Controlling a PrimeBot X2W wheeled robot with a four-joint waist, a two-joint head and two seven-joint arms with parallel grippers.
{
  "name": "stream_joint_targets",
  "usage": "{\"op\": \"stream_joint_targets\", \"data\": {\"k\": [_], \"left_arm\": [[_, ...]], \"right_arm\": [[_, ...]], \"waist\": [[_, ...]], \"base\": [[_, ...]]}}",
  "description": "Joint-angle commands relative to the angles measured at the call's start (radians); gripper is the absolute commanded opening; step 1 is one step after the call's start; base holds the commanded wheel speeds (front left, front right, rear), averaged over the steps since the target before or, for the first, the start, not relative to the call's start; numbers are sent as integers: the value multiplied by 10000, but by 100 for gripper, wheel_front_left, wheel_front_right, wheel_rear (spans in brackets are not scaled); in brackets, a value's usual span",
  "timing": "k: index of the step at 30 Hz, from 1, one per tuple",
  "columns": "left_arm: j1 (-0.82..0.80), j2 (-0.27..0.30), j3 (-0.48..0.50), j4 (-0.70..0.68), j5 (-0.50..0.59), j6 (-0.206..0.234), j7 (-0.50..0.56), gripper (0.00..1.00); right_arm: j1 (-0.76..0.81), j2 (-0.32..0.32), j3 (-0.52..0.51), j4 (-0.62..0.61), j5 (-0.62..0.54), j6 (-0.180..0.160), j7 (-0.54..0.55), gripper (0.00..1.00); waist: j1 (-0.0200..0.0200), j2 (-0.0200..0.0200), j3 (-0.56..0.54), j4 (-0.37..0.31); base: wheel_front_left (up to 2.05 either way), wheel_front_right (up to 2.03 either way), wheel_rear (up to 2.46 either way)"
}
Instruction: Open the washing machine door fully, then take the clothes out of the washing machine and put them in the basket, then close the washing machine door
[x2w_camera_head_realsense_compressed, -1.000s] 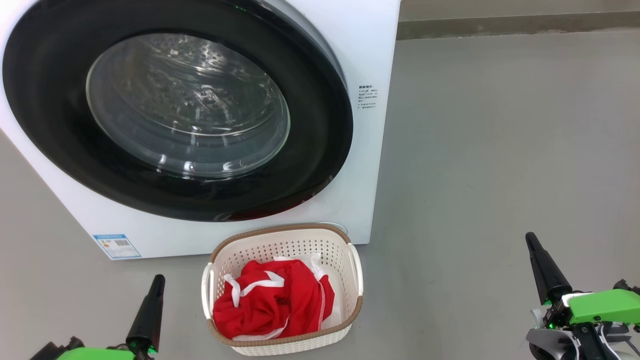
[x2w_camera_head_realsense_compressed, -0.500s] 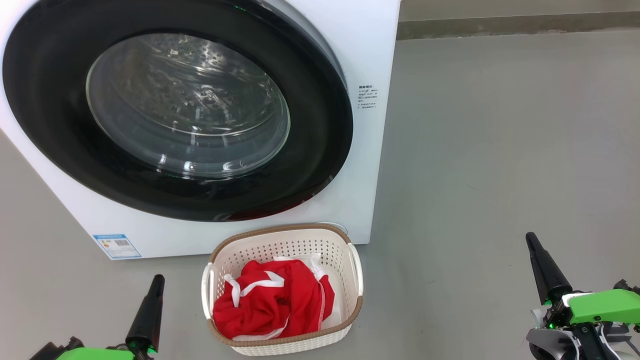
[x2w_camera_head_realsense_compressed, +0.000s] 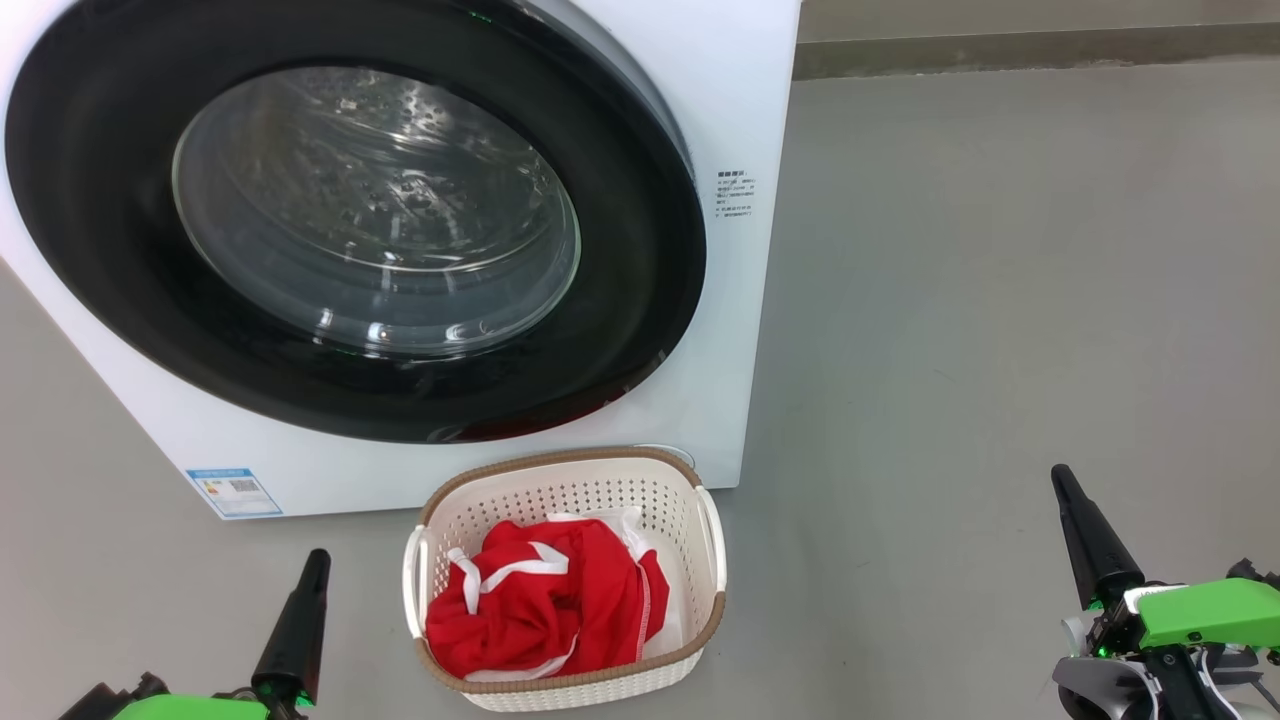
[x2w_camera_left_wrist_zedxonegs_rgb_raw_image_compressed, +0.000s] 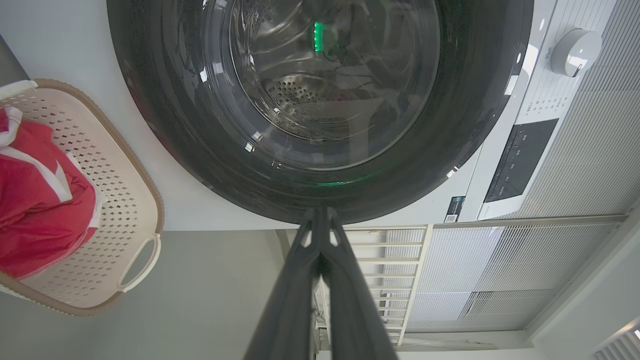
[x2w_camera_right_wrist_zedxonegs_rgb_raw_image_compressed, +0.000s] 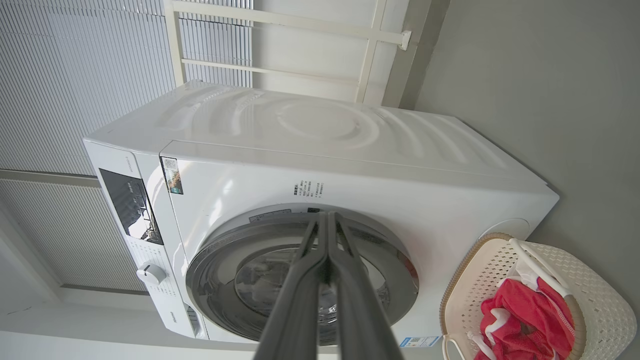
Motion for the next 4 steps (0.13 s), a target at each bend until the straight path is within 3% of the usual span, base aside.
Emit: {"op": "stream_joint_targets", "data": {"k": [1, 4], "left_arm": [[-409, 76, 370, -207, 69, 4, 38, 0], [-409, 74, 373, -207, 72, 4, 41, 0]], "right_arm": [[-409, -49, 119, -298, -1, 6, 57, 0], [-409, -48, 118, -298, -1, 6, 57, 0]], "waist": [[0, 0, 0, 0], [0, 0, 0, 0]], "base": [[0, 0, 0], [0, 0, 0]]}}
